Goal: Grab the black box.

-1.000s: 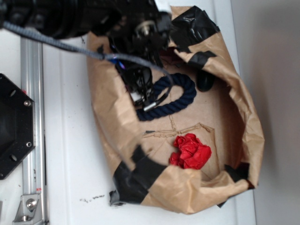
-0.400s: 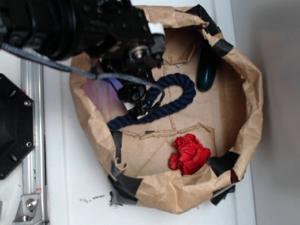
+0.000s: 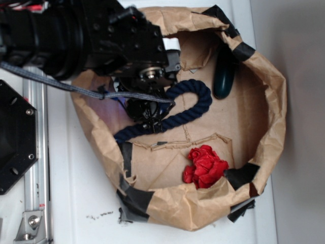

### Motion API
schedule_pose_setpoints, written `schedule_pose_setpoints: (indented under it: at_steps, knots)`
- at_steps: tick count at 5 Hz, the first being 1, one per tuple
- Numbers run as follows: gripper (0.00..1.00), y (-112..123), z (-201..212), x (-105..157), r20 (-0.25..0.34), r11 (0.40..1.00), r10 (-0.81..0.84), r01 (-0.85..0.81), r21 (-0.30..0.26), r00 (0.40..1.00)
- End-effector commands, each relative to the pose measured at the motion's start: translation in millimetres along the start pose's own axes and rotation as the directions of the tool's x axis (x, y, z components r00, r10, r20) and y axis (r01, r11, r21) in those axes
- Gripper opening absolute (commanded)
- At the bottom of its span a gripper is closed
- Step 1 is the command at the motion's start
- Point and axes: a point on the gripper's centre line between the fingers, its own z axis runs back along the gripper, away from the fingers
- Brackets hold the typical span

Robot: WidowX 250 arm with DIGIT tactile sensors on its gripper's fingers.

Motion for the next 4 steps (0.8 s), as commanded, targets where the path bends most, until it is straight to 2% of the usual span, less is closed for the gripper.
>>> schedule_pose_setpoints:
  at_steps: [1, 2, 3, 4]
  knots:
    - [0.00, 18, 62, -5, 0.152, 0.992, 0.068, -0.051, -0.113, 0.986]
    - [1.00, 23, 69, -7, 0.135, 0.962, 0.221, -0.192, -0.196, 0.966]
    - [1.00, 21, 59, 3, 0.134, 0.919, 0.383, -0.363, -0.153, 0.914]
    - [1.00, 21, 53, 10, 0.136, 0.913, 0.401, -0.383, -0.139, 0.906]
